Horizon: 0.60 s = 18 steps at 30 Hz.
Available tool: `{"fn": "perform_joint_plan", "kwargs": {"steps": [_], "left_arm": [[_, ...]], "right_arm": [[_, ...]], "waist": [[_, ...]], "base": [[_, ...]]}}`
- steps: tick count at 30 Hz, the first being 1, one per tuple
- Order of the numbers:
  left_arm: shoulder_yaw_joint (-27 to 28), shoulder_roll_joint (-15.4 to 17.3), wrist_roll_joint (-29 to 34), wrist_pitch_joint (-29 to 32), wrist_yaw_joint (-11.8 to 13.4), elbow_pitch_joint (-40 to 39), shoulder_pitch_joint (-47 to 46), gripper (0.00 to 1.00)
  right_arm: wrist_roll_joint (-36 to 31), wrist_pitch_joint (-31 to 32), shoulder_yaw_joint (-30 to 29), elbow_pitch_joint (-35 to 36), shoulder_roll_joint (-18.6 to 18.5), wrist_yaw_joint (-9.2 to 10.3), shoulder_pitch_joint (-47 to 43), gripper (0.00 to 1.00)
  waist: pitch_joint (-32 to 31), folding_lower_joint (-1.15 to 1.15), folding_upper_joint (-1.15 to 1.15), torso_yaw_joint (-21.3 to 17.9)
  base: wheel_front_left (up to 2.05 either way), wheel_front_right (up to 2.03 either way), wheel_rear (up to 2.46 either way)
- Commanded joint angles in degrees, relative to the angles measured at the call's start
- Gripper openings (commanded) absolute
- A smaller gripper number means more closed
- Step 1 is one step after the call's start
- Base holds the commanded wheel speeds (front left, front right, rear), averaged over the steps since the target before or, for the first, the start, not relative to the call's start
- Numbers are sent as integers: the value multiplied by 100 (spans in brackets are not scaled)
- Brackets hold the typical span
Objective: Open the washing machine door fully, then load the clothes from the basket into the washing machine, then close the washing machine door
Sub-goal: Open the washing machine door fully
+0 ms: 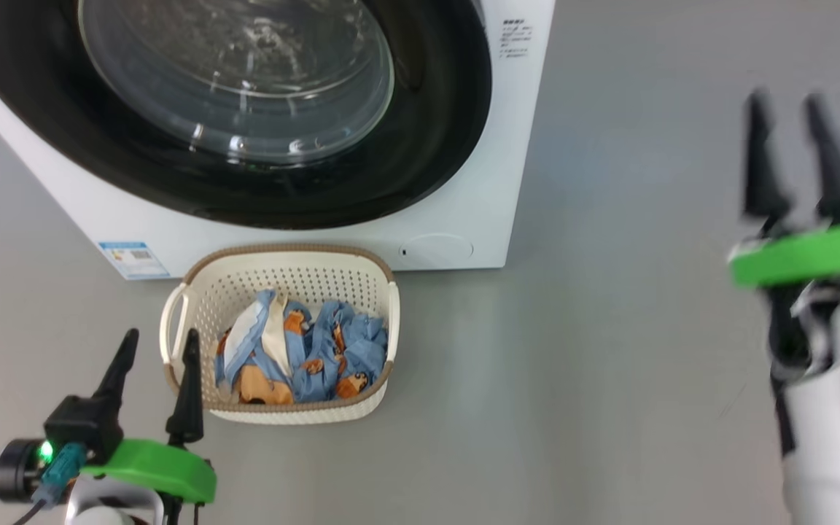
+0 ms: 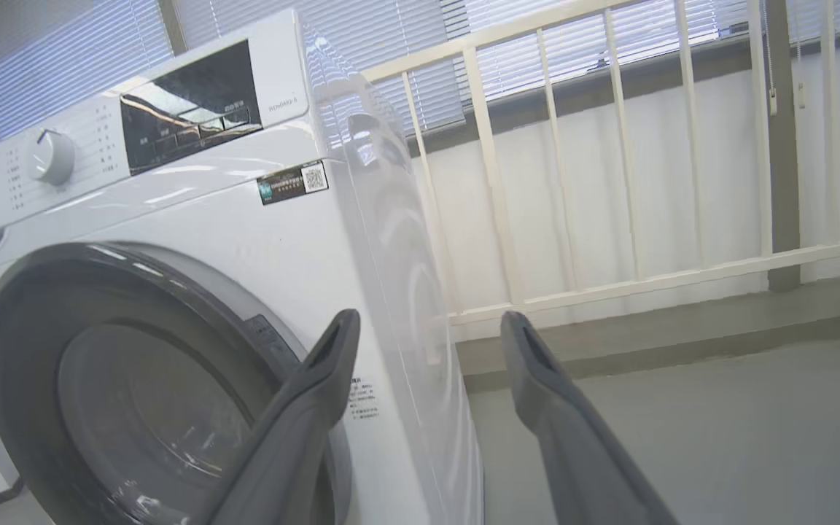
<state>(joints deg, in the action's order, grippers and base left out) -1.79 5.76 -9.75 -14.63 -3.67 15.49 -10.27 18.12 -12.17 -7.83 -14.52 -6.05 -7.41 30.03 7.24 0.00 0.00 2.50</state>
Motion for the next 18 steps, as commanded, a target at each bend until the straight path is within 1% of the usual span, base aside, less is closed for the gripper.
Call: {"fn": "perform_joint_plan", "kwargs": {"steps": [1,5,6,7,8,10,11,14,18], "left_arm": [[151,83,110,-37,-33,-102,-278,100],[104,48,115,-37,-80,-45,-389,100],[91,39,119,-37,-92,-34,-418,100],[79,30,124,-37,-103,-27,-449,100],[62,20,130,-37,-114,-15,-478,100],[28,1,144,-37,-134,7,-539,100],[-11,-20,153,-37,-157,32,-607,100],[-62,-59,158,-37,-182,53,-700,100],[-182,-111,164,-37,-221,143,-812,100]], "right_arm": [[218,43,27,199,20,-8,285,100],[1461,364,-501,204,157,-8,918,100],[1784,457,-641,165,187,-8,1066,86],[2012,535,-756,119,202,-8,1194,39],[2250,609,-886,56,221,-8,1315,0],[2719,779,-1159,-144,256,-8,1549,0],[3149,945,-1440,-417,281,-8,1787,0],[3561,1172,-1713,-839,301,-8,2101,0],[3877,1565,-1915,-1437,311,-8,2520,0]], "waist": [[104,0,0,73],[273,0,0,173],[311,0,0,199],[349,0,0,224],[387,0,0,249],[460,0,0,299],[534,0,0,352],[642,0,0,431],[792,0,0,556]], "base": [[0,0,0],[0,0,0],[0,0,0],[0,0,0],[0,0,0],[0,0,0],[0,0,0],[0,0,0],[0,0,0]]}}
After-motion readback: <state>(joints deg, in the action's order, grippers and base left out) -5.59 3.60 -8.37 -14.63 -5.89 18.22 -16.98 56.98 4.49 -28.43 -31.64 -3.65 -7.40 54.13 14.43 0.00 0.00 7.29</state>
